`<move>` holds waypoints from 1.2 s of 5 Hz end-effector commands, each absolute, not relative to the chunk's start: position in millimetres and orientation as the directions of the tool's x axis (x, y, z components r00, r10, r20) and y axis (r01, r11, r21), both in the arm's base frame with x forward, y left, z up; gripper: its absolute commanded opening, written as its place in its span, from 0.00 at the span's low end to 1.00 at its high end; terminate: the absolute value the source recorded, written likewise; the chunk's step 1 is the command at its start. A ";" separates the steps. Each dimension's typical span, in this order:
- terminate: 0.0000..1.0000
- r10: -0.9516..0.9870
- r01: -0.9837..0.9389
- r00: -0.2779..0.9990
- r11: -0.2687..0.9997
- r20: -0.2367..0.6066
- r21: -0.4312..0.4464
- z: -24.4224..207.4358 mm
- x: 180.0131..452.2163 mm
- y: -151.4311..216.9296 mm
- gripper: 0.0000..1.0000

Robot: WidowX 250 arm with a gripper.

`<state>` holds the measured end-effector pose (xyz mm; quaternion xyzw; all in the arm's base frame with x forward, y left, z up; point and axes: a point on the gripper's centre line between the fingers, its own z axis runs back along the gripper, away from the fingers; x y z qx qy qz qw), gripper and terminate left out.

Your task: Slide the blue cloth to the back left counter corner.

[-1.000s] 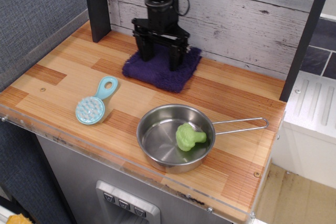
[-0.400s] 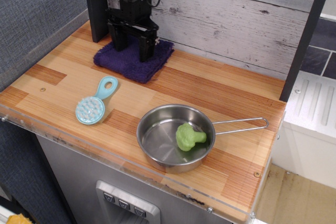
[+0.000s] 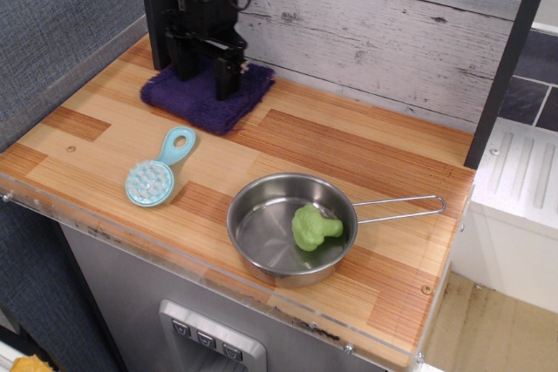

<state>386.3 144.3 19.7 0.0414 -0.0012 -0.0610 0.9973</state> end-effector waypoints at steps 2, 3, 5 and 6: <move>0.00 -0.074 0.076 0.964 0.997 0.254 0.002 113.8 395.2 158.5 1.00; 0.00 -0.108 0.120 0.942 0.993 0.318 -0.018 142.6 382.6 150.8 1.00; 0.00 -0.111 0.113 0.960 0.994 0.256 0.008 142.3 337.7 120.5 1.00; 0.00 -0.074 0.071 0.976 0.997 0.203 0.020 131.4 327.2 96.6 1.00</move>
